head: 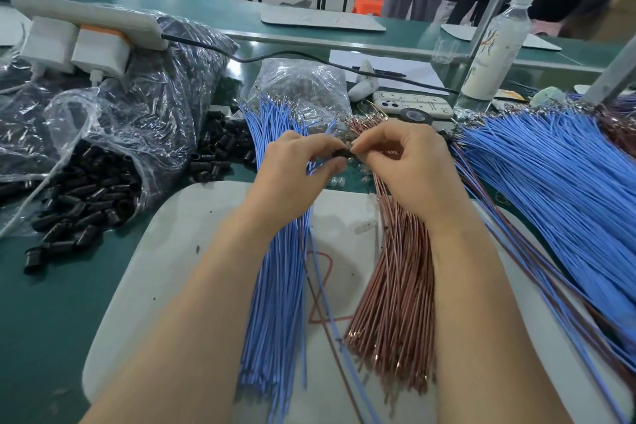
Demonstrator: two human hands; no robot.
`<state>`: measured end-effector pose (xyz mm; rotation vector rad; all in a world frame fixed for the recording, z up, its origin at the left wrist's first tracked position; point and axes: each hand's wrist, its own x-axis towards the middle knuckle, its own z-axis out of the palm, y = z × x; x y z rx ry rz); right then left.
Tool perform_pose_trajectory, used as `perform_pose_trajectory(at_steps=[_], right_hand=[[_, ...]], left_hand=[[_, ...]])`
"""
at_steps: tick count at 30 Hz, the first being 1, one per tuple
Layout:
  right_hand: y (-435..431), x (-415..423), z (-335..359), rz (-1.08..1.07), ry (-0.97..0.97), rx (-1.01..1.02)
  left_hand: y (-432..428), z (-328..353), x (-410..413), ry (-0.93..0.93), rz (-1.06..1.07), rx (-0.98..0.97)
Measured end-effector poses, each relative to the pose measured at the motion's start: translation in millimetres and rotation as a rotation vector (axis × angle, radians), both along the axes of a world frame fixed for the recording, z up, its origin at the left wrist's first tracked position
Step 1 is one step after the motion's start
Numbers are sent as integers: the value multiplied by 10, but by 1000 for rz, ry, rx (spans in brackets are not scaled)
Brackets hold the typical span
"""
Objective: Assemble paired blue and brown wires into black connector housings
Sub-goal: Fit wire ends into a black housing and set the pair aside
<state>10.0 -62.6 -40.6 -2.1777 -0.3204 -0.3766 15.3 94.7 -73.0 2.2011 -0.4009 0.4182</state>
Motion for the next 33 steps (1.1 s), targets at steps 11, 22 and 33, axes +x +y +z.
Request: perform_pose_trajectory(at_steps=[11,22,33], right_hand=[[-35,104,-99,-109,-9,126],[62,193,-304,-151,237,-233],[50,73,-215,-298,437,-595]], left_hand=[[-36,-18,13,112,-16,-82],[11,-22,61,136,-2,-269],[-2,-87,82,191,-77,-359]])
